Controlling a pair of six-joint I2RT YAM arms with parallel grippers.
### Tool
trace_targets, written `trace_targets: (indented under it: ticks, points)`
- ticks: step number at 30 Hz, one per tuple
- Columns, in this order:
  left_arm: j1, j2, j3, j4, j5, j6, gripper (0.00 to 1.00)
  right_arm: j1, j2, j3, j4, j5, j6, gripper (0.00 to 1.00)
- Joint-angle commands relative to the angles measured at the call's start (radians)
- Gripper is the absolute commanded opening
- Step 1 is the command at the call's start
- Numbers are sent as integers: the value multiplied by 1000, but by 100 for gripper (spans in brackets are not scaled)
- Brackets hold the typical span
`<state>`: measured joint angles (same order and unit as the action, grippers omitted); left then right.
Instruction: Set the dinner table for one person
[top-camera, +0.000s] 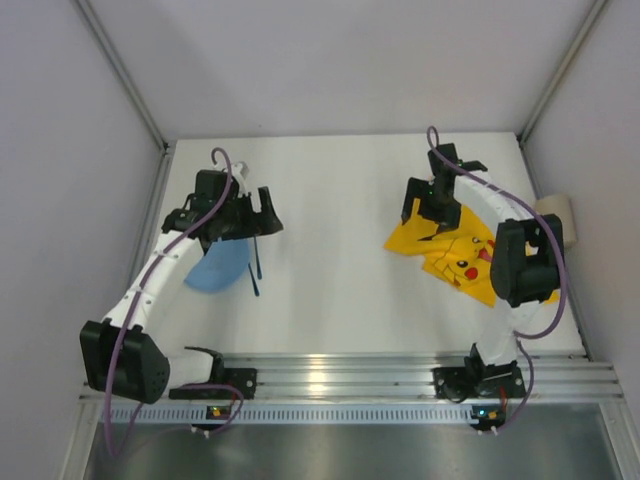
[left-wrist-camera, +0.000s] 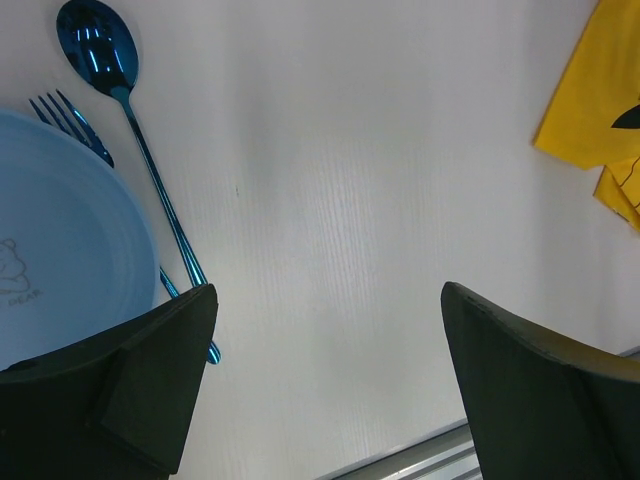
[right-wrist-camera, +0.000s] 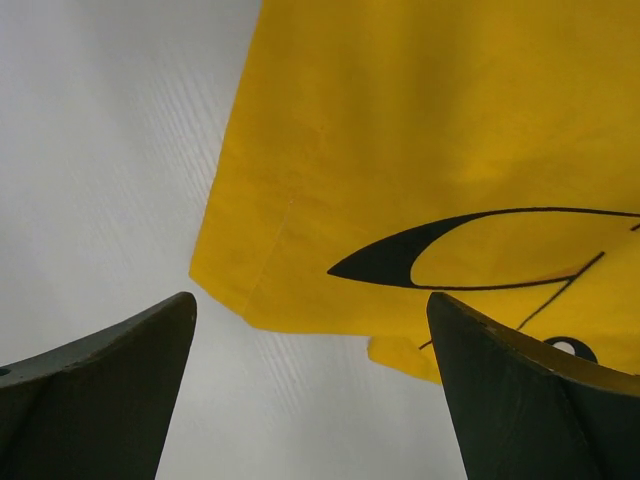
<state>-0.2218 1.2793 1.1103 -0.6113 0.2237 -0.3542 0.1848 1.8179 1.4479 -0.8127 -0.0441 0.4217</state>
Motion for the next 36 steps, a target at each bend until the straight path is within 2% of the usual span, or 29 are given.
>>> trace_targets:
  ticks: [1,10,12,14,15,16,19,20,25,29,32,34,35,36]
  points:
    - [-5,-47,5,-51,6,-11,99,56,56,14,9,30,8,100]
    - [-17,-74,33,-130,3,-20,99,94,187,55,92,73,31,99]
    - [-21,-72,39,-139,3,-23,99,110,214,68,92,110,25,96]
    - [-25,-72,46,-148,3,-26,99,122,244,81,89,137,11,89]
    - [-25,-71,48,-150,5,-31,99,137,256,88,84,163,3,83]
    - [-28,-69,52,-154,3,-32,99,145,268,100,72,177,-3,69]
    - [-36,-58,75,-163,2,-38,99,166,319,111,66,184,-17,50]
    - [-40,-57,85,-166,0,-40,99,169,337,112,64,182,-17,39]
    - [-51,-37,103,-176,-4,-38,99,177,356,124,50,190,-37,0]
    - [-63,-26,111,-174,-17,-42,99,191,347,201,-3,204,-67,0]
    - [-67,-20,124,-168,-30,-45,99,260,350,345,-78,162,-101,0]
    - [-68,-20,134,-157,-49,-45,99,385,363,486,-149,97,-112,0]
    - [-68,-20,135,-151,-56,-43,99,386,369,535,-175,96,-112,0]
    - [-68,-21,135,-148,-72,-42,99,462,376,584,-201,54,-118,0]
